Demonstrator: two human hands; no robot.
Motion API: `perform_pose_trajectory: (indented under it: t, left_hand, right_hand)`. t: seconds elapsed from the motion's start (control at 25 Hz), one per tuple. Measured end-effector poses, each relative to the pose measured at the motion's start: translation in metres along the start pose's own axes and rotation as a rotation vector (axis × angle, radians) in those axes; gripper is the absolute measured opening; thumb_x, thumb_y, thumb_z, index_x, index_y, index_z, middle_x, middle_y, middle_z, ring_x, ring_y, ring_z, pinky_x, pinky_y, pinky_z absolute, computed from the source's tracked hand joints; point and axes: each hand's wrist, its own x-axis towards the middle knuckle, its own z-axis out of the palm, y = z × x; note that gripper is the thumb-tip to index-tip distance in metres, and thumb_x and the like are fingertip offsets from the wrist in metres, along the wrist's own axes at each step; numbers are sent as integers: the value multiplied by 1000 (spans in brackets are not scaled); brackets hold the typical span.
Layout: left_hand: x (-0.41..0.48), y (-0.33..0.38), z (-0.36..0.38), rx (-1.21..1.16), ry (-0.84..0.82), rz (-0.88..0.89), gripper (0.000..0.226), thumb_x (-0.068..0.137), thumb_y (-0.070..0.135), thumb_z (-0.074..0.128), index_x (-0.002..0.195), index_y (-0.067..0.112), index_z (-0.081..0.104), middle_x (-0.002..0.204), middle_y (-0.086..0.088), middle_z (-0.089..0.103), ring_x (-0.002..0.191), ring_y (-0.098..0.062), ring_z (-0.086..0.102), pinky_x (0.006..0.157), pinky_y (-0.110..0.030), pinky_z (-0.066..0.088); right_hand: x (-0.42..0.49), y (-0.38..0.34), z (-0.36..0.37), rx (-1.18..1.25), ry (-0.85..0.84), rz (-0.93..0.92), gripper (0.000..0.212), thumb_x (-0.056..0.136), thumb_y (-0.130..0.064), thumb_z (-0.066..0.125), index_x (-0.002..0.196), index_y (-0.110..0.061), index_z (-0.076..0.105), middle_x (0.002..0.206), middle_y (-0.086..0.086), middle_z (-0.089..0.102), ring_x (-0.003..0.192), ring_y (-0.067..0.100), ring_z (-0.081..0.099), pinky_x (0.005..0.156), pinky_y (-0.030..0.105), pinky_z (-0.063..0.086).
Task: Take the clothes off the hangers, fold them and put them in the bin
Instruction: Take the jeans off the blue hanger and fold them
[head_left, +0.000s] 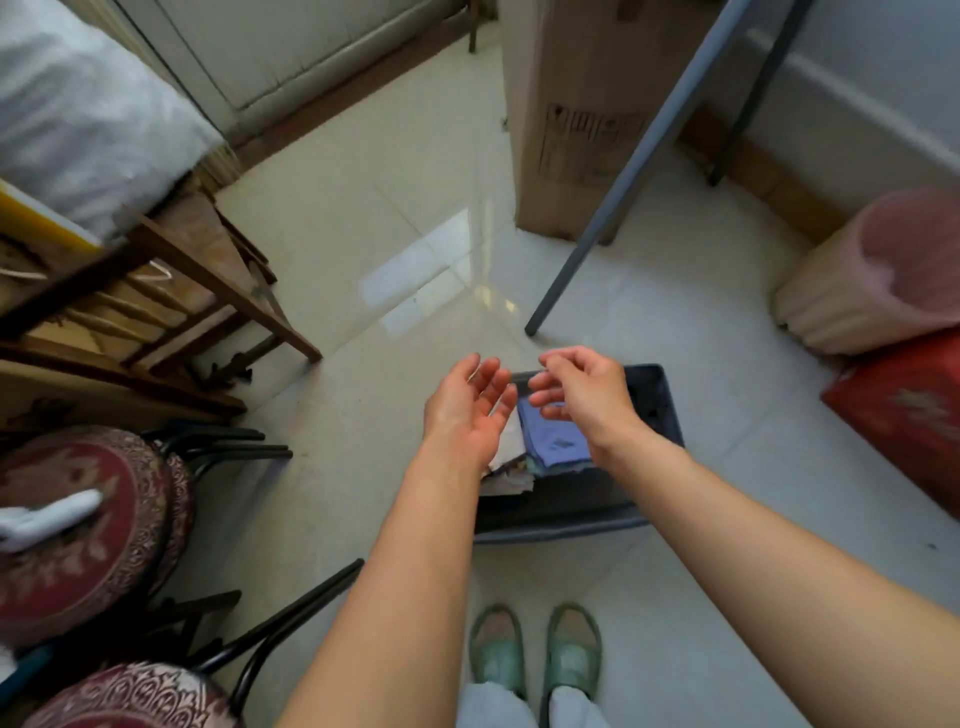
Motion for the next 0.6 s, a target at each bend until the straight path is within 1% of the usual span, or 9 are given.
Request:
perform_pose_trajectory:
  t: [0.12, 0.28, 0.48, 0.6]
  left_hand:
    - [-68, 9, 21, -4, -51, 18, 21, 98, 15, 52, 79, 8, 58, 74, -1, 59, 68, -12, 56, 63, -26, 47]
    - [-158, 20, 54, 38, -171, 33, 20, 97, 16, 54, 79, 10, 60, 75, 1, 60, 67, -11, 56, 64, -26, 47]
    - [-260, 14, 99, 107, -323, 39, 22, 97, 16, 54, 77, 9, 60, 69, 0, 62, 66, -12, 56, 65, -27, 48]
    - [-310, -2, 122, 172, -433, 1, 19, 96, 18, 55, 79, 10, 61, 75, 1, 61, 68, -11, 56, 66, -26, 48]
  right_hand:
    - [-52, -41, -30, 53, 20, -29, 19, 100, -12, 44, 107, -4, 61, 79, 10, 64, 61, 16, 61, 55, 23, 50]
    - [-122, -93, -67, 186, 86, -95, 17, 99, -12, 47, 95, -11, 63, 78, 8, 67, 61, 17, 62, 57, 25, 50]
    - [-213, -144, -117, 292, 190, -196, 16, 99, -14, 48, 96, -13, 64, 80, 8, 69, 66, 19, 65, 58, 26, 50]
    - [-268, -164, -153, 370, 283, -270, 17, 99, -10, 47, 93, -12, 63, 78, 8, 68, 63, 19, 63, 56, 26, 50]
